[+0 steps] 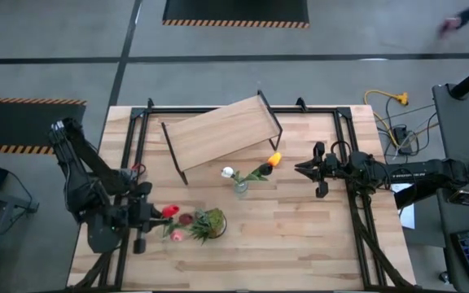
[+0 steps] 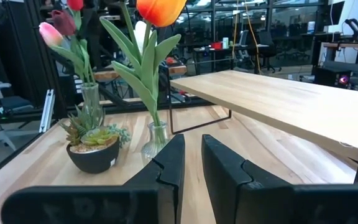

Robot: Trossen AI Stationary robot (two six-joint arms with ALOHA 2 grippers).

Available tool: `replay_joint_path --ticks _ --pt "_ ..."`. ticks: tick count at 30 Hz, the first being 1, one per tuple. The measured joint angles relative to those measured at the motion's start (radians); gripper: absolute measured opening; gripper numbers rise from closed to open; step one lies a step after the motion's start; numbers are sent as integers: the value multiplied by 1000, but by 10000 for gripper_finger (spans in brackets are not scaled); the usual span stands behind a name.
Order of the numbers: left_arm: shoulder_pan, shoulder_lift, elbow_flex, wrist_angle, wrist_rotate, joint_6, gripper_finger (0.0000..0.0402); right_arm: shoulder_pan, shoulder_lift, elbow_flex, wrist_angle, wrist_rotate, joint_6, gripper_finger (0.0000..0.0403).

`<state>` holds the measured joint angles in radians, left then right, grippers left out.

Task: Pick and place flowers into a vace then onto a shelf
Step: Put the middle red tulip into the bottom transparent vase

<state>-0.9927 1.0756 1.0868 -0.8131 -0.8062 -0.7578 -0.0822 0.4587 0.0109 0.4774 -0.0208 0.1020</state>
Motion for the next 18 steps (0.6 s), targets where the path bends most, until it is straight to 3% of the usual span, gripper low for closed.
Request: replay_joint_path --ticks 9,18 --pt "-109 -4 -1 -4 0 0 0 0 0 0 0 0 0 47" --pt "-119 -25 -1 -63 -2 -8 8 0 0 0 0 0 -5 47"
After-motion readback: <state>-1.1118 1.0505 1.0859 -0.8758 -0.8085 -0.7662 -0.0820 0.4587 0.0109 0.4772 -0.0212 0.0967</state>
